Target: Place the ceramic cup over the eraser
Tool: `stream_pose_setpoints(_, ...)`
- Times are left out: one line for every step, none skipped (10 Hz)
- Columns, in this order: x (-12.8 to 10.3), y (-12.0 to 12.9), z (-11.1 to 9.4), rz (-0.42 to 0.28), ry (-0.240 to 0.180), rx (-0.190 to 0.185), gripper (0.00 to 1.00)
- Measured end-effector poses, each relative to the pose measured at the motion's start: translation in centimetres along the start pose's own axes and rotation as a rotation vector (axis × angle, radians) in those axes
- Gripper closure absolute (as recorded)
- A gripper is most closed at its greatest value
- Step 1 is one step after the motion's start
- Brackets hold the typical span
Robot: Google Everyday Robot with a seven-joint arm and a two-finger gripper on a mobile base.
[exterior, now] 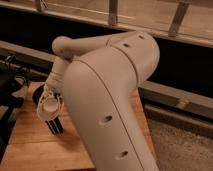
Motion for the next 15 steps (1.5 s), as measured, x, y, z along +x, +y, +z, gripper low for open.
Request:
stream_pose_setpoints(0.2, -0.6, -0.1, 0.019, -0.002, -0.003, 0.99)
stream_pose_setpoints(0.3, -1.1, 0.0, 0.035, -0.001, -0.01, 0.99)
stream_pose_setpoints(0.4, -1.8, 0.0, 0.051, 0.0, -0.018, 0.99)
stream_pose_setpoints(0.3, -2.3, 0.3, 0.068, 0.009, -0.025, 0.96)
stream_pose_setpoints(0.2, -2.6, 0.8, 0.081, 0.024, -0.032, 0.86)
stream_pose_setpoints(0.0, -2.8, 1.5, 0.091, 0.043, -0.035, 0.77)
stream_pose_setpoints(-0.3, -3.1, 2.0, 0.098, 0.058, -0.041, 0.69)
stream_pose_setpoints(-0.8, -3.4, 2.7, 0.099, 0.081, -0.049, 0.57)
stream_pose_setpoints(-1.1, -3.3, 3.2, 0.098, 0.099, -0.051, 0.48)
stream_pose_setpoints(-1.7, -3.1, 3.9, 0.092, 0.121, -0.051, 0.37)
stream_pose_setpoints(-2.1, -2.9, 4.2, 0.083, 0.131, -0.051, 0.32)
stream_pose_setpoints(-2.5, -2.5, 4.3, 0.074, 0.136, -0.053, 0.31)
stream_pose_setpoints(-2.8, -2.1, 4.4, 0.064, 0.14, -0.049, 0.31)
stream_pose_setpoints(-3.3, -1.3, 4.6, 0.047, 0.149, -0.04, 0.31)
stream_pose_setpoints(-3.7, -0.8, 4.7, 0.039, 0.158, -0.032, 0.31)
